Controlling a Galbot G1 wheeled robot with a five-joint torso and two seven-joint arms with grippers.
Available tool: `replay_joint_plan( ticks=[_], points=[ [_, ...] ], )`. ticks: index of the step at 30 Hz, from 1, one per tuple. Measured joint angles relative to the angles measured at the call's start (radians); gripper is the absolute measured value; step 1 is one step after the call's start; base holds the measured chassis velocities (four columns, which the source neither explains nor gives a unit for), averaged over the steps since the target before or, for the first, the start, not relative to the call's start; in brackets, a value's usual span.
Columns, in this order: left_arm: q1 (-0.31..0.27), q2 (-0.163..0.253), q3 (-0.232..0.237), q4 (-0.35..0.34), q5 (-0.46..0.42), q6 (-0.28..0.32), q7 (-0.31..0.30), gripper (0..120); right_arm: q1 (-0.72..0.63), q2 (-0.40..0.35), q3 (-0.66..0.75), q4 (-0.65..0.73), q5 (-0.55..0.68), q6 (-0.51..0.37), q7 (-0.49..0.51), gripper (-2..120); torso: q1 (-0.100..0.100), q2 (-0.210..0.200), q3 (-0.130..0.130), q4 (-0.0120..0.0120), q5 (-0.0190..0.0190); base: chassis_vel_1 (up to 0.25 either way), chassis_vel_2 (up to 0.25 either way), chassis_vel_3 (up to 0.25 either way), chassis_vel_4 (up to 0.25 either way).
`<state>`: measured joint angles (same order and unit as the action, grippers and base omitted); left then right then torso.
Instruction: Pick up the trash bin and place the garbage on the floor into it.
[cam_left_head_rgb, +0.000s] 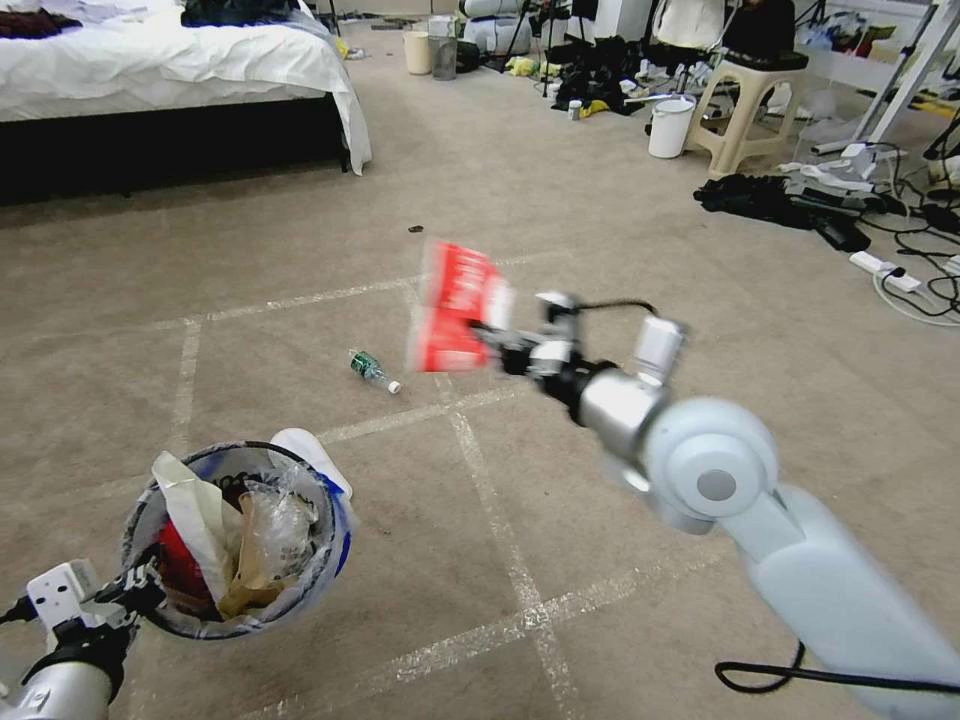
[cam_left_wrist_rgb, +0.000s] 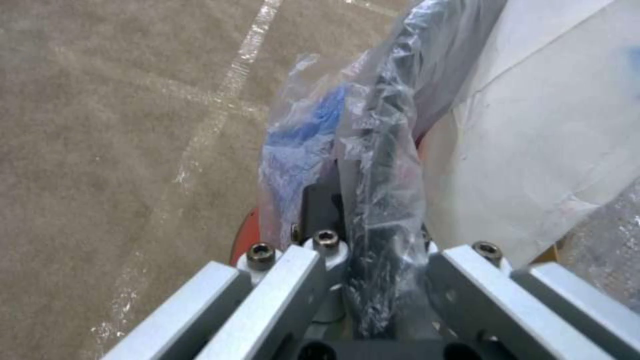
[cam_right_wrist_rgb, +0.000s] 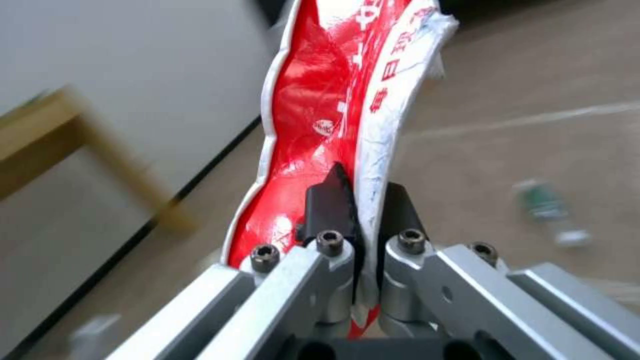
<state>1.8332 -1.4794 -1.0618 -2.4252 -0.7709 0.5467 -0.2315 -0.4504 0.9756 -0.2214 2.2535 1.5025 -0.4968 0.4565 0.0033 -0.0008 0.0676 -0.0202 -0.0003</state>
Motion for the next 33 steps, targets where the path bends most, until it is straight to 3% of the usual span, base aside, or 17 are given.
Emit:
replay_joint_plan(
  ticks=[2,6,8,14,33],
  points=[
    [-0.001,-0.002,-0.005,-0.003,0.000,0.002,-0.002,1,0.116,0.021,-0.130,0.009,0.065,-0.026,0.034,0,0.000,0.000,0.000,0.0000,-0.0002,0.000,0.000,0.000,0.000],
    [-0.002,-0.005,-0.006,-0.003,0.000,0.002,-0.004,1,0.186,0.062,-0.218,0.008,0.133,-0.078,0.113,0,0.000,0.000,0.000,-0.0001,-0.0001,0.000,0.000,0.000,0.000],
    [-0.005,-0.010,-0.006,-0.003,0.001,0.002,-0.004,1,0.227,0.138,-0.289,-0.011,0.213,-0.145,0.240,0,0.000,0.000,0.000,-0.0001,0.0000,0.000,0.000,0.000,0.000],
    [-0.006,-0.016,-0.013,-0.004,0.002,0.002,-0.004,1,0.243,0.248,-0.402,-0.094,0.208,-0.220,0.364,0,0.000,0.000,0.000,0.0000,0.0000,0.000,0.000,0.000,0.000],
    [-0.004,-0.020,-0.016,-0.003,0.000,-0.005,-0.002,1,0.247,0.389,-0.557,-0.357,0.054,-0.226,0.339,0,0.000,0.000,0.000,-0.0001,0.0000,0.000,0.000,0.000,0.000]
  ],
)
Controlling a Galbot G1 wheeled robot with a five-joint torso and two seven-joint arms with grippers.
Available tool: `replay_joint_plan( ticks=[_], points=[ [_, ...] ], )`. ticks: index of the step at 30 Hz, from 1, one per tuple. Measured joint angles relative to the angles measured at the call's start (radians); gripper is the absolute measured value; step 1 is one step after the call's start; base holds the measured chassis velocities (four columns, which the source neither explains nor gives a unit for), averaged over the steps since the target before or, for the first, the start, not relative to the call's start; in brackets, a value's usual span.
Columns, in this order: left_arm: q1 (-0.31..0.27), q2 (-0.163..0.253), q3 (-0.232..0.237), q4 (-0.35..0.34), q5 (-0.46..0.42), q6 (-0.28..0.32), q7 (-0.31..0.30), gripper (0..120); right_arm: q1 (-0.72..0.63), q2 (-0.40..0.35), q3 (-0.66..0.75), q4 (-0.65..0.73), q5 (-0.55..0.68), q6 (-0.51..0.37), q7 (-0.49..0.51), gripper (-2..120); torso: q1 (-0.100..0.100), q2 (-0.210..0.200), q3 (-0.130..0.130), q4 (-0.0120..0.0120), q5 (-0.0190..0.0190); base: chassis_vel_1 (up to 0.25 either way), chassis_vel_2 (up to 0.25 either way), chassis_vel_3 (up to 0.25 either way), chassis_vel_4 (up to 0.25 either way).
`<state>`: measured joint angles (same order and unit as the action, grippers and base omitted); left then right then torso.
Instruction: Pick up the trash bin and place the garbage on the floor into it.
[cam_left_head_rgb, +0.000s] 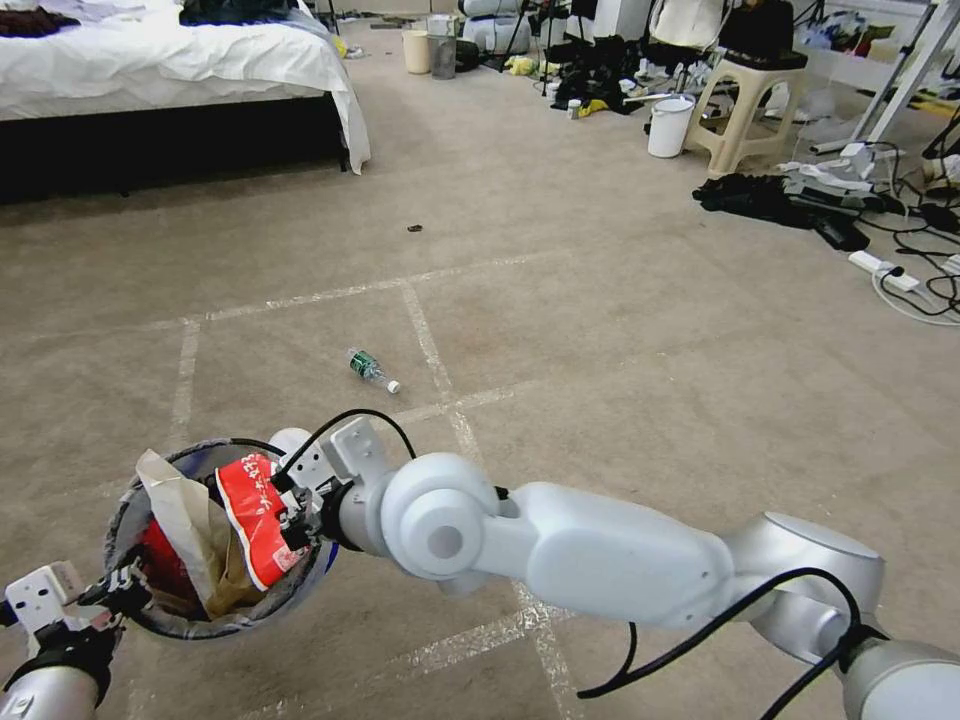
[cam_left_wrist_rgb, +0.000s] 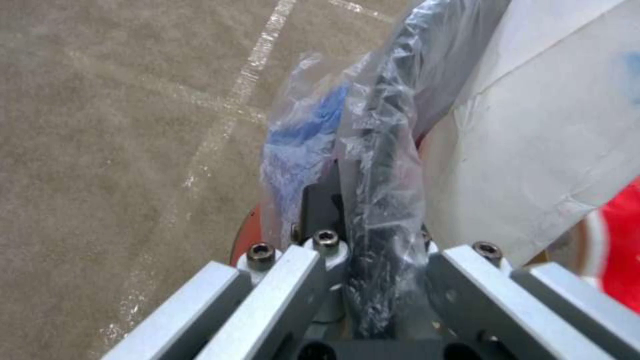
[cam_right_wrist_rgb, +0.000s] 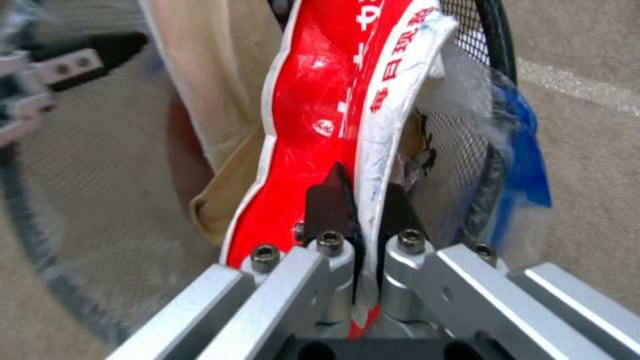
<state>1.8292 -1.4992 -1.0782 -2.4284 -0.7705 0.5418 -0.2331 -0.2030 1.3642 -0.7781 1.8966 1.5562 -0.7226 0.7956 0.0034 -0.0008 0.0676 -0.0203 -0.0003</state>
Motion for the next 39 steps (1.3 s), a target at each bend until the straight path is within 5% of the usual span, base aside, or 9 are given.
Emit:
replay_joint_plan(
  ticks=[12,23,39],
  points=[
    [0.004,0.001,0.005,0.003,0.002,-0.004,0.003,1,-0.005,0.082,-0.041,-0.092,-0.054,0.007,-0.009,0,0.000,0.000,0.000,0.0000,0.0000,0.000,0.000,0.000,0.000],
    [0.004,-0.001,0.011,0.003,0.007,-0.006,0.006,1,-0.005,0.085,-0.058,-0.089,-0.078,0.007,-0.026,0,0.000,0.000,0.000,0.0000,0.0000,0.000,0.000,0.000,0.000],
    [0.000,-0.009,0.029,0.008,0.029,-0.007,0.009,1,0.019,-0.003,-0.010,0.073,-0.062,-0.001,-0.001,55,0.000,0.000,0.000,0.0000,0.0003,0.000,0.000,0.000,0.000]
  ],
)
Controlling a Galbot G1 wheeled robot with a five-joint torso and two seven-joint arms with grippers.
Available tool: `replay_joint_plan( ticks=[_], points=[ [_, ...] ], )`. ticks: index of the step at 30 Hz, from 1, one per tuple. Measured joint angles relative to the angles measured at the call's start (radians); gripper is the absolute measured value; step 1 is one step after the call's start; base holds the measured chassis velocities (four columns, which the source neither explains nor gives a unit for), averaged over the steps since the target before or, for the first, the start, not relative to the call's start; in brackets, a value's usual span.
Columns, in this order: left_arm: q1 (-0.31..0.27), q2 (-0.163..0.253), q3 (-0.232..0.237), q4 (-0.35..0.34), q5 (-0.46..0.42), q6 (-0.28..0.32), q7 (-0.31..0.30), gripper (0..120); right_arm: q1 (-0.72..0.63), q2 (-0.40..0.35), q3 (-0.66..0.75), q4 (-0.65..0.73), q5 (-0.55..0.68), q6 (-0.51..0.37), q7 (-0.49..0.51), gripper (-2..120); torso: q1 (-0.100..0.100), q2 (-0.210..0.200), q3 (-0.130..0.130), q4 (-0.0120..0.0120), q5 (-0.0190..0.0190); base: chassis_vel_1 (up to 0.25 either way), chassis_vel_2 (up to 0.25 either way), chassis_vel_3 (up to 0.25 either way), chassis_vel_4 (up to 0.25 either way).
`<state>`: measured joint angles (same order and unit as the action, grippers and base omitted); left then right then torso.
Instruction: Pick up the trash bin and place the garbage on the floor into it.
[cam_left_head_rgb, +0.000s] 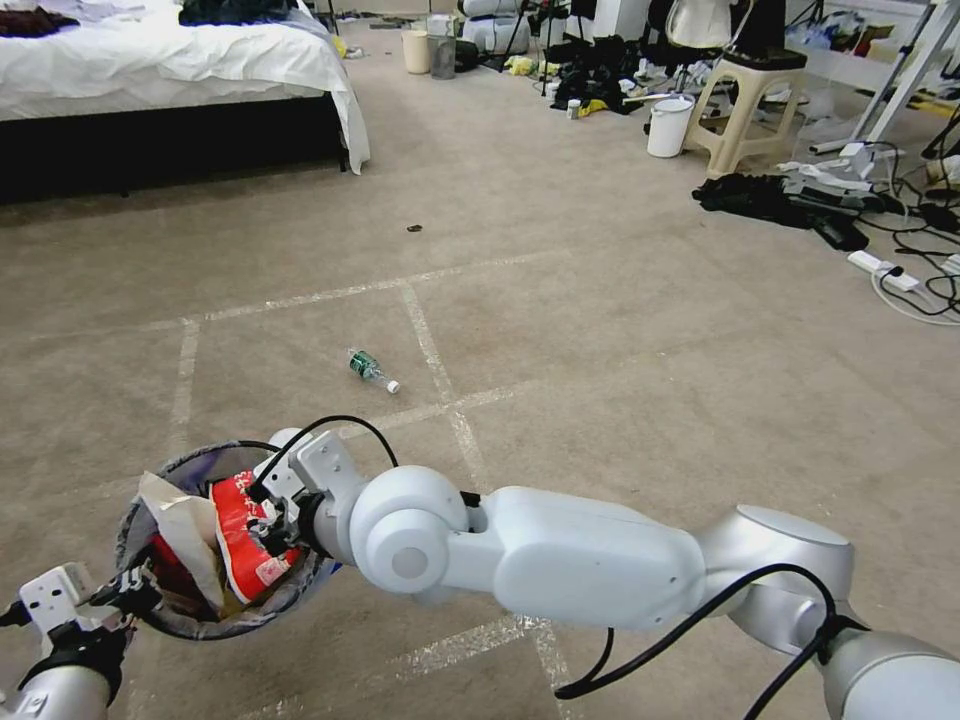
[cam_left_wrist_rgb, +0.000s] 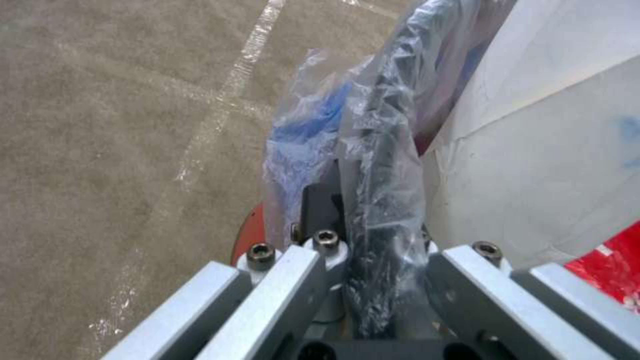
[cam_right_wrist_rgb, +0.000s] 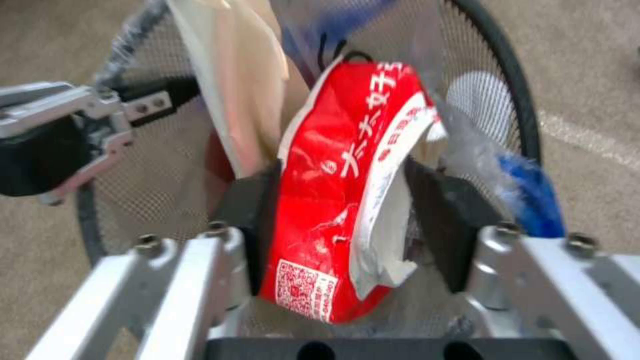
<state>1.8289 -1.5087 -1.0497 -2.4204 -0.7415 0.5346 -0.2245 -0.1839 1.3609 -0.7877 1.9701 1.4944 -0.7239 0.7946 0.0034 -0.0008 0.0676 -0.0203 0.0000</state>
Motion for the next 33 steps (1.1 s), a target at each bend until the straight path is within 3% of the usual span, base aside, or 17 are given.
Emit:
replay_joint_plan(
  ticks=[7,10,11,13,14,16,17,19,20,25,27,28,33],
  points=[
    [0.005,0.002,-0.007,0.000,-0.001,0.000,0.000,1,0.003,-0.045,0.143,0.102,-0.008,0.014,-0.033,80,0.000,0.000,0.000,0.0002,0.0000,0.000,0.000,0.000,0.000],
    [0.006,0.004,-0.011,-0.004,-0.010,0.000,-0.001,1,-0.029,-0.123,0.335,0.176,-0.056,0.112,-0.179,95,0.000,0.000,0.000,0.0003,0.0000,0.000,0.000,0.000,0.000],
    [0.006,0.004,-0.011,-0.004,-0.010,0.000,-0.001,1,-0.029,-0.123,0.335,0.176,-0.056,0.112,-0.179,95,0.000,0.000,0.000,0.0003,0.0000,0.000,0.000,0.000,0.000],
    [0.005,0.007,-0.018,-0.010,-0.019,0.002,-0.005,1,-0.103,-0.239,0.472,0.210,-0.171,0.298,-0.351,99,0.000,0.000,0.000,-0.0001,0.0001,0.000,0.000,0.000,0.000],
    [0.005,0.007,-0.018,-0.010,-0.019,0.002,-0.005,1,-0.103,-0.239,0.472,0.210,-0.171,0.298,-0.351,99,0.000,0.000,0.000,-0.0001,0.0001,0.000,0.000,0.000,0.000],
    [0.006,0.011,-0.026,-0.015,-0.029,0.004,-0.007,1,-0.208,-0.349,0.586,0.232,-0.292,0.443,-0.447,100,0.000,0.000,0.000,-0.0005,0.0005,0.000,0.000,0.000,0.000],
    [0.006,0.011,-0.026,-0.015,-0.029,0.004,-0.007,1,-0.208,-0.349,0.586,0.232,-0.292,0.443,-0.447,100,0.000,0.000,0.000,-0.0005,0.0005,0.000,0.000,0.000,0.000],
    [0.007,0.017,-0.031,-0.016,-0.033,0.004,-0.008,1,-0.341,-0.431,0.743,0.233,-0.421,0.554,-0.523,100,0.000,0.000,0.000,0.0000,0.0003,0.000,0.000,0.000,0.000],
    [0.007,0.017,-0.031,-0.016,-0.033,0.004,-0.008,1,-0.341,-0.431,0.743,0.233,-0.421,0.554,-0.523,100,0.000,0.000,0.000,0.0000,0.0003,0.000,0.000,0.000,0.000],
    [-0.002,0.023,-0.034,-0.003,-0.026,0.004,-0.010,1,-0.620,-0.474,1.067,0.232,-0.586,0.655,-0.558,100,0.000,0.000,0.000,-0.0001,0.0000,0.000,0.000,0.000,0.000],
    [-0.002,0.025,-0.034,-0.001,-0.025,0.004,-0.008,1,-0.680,-0.469,1.125,0.227,-0.635,0.679,-0.558,100,0.000,0.000,0.000,-0.0002,0.0005,0.000,0.000,0.000,0.000],
    [-0.004,0.027,-0.034,0.000,-0.024,0.006,-0.008,1,-0.763,-0.456,1.209,0.217,-0.728,0.716,-0.559,100,0.000,0.000,0.000,-0.0002,0.0002,0.000,0.000,0.000,0.000],
    [-0.004,0.030,-0.036,0.000,-0.026,0.010,-0.007,1,-0.909,-0.418,1.338,0.207,-0.861,0.787,-0.574,100,0.000,0.000,0.000,-0.0003,0.0001,0.000,0.000,0.000,0.000]
  ],
)
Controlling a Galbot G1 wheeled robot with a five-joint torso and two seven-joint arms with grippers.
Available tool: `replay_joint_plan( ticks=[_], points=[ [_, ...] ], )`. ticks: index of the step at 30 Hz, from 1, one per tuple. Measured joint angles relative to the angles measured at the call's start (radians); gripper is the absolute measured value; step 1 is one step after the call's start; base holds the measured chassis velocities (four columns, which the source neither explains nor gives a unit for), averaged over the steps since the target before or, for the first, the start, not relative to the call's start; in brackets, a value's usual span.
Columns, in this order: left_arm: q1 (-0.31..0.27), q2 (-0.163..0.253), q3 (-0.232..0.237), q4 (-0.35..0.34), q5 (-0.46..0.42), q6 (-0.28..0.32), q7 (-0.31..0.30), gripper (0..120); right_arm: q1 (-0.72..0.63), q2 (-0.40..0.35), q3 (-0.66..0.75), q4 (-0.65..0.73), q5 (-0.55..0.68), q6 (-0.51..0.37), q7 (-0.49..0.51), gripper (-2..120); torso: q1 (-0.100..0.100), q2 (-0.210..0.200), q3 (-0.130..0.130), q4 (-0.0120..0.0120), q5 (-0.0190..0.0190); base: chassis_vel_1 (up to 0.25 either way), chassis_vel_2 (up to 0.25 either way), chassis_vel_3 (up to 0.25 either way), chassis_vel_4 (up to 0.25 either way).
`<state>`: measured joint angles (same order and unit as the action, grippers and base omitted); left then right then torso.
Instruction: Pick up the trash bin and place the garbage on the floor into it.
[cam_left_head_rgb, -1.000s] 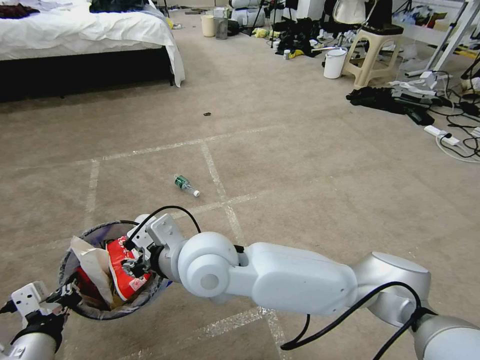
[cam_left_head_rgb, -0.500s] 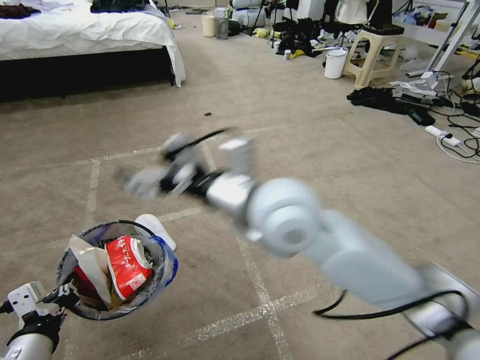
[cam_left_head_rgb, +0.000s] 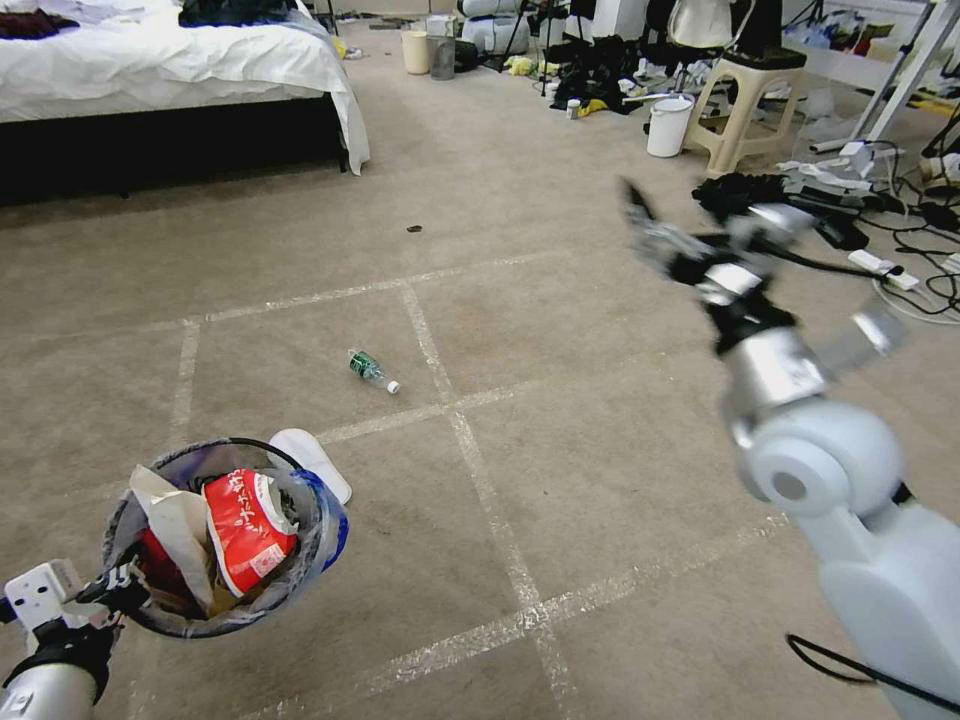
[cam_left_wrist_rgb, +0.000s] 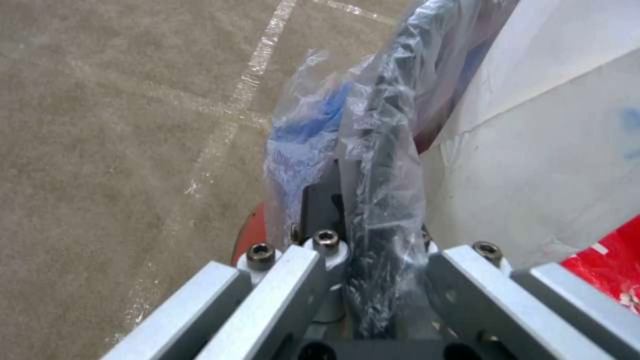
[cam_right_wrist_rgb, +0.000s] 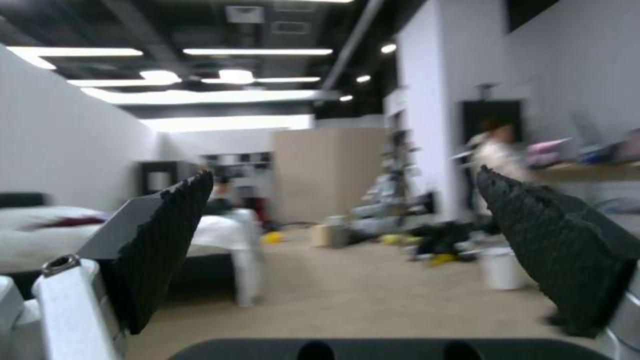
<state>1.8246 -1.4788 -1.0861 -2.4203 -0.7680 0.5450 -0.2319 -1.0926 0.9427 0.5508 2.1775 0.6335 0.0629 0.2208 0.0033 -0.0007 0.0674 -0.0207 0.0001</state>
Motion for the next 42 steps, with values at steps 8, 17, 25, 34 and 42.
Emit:
replay_joint_plan(
  ticks=[8,17,25,34,42],
  points=[
    [0.006,-0.002,-0.004,-0.007,-0.005,0.000,0.000,1,-0.173,0.085,0.086,-0.023,-0.129,0.113,-0.013,100,0.000,0.000,0.000,0.0002,-0.0002,0.000,0.000,0.000,0.000],
    [0.011,-0.004,-0.005,-0.012,-0.002,-0.001,-0.005,1,-0.236,0.157,0.081,-0.015,-0.156,0.136,-0.005,100,0.000,0.000,0.000,0.0002,-0.0003,0.000,0.000,0.000,0.000],
    [0.017,-0.009,-0.007,-0.017,0.000,0.000,-0.006,1,-0.240,0.177,0.064,-0.015,-0.167,0.145,-0.004,100,0.000,0.000,0.000,0.0003,-0.0003,0.045,0.049,0.038,0.053],
    [0.018,-0.014,-0.011,-0.017,0.001,-0.001,-0.006,1,-0.230,0.180,0.046,-0.031,-0.171,0.150,-0.005,100,0.000,0.000,0.000,0.0004,-0.0003,0.097,0.088,0.092,0.095],
    [0.017,-0.016,-0.012,-0.013,0.002,-0.002,-0.006,1,-0.212,0.178,0.033,-0.044,-0.171,0.150,-0.004,100,0.000,0.000,0.000,0.0005,-0.0003,0.119,0.116,0.127,0.119]
  ],
)
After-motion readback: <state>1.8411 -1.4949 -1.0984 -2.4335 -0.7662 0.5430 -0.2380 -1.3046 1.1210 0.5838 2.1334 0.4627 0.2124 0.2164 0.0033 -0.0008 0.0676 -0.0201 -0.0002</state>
